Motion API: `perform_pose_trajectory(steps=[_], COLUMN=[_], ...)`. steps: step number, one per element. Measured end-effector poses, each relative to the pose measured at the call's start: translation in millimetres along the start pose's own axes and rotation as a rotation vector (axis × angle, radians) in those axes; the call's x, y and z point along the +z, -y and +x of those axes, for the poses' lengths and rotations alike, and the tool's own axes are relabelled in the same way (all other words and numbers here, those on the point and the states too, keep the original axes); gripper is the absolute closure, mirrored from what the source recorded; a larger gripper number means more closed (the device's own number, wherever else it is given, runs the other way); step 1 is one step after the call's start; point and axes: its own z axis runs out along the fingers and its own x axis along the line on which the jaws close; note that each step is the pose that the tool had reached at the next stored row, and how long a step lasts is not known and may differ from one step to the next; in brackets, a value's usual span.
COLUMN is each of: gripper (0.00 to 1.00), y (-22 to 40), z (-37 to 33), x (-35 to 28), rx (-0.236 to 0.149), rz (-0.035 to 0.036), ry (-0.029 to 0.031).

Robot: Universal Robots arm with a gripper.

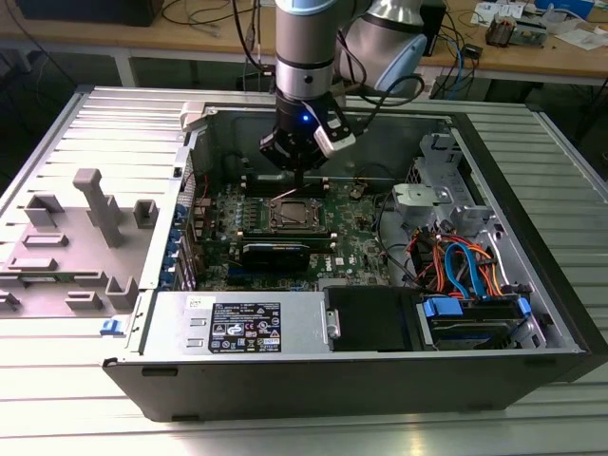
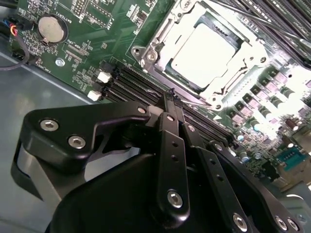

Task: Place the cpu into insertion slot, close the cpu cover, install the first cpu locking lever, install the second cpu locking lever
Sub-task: 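Install the first cpu locking lever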

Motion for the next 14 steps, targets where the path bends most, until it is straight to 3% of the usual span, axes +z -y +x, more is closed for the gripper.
perform_pose_trajectory(steps=[14], gripper=[0.89], y=[0.7], z=[-7.4], x=[13.3], rx=[0.000], rz=[0.0003], ry=[-0.0001])
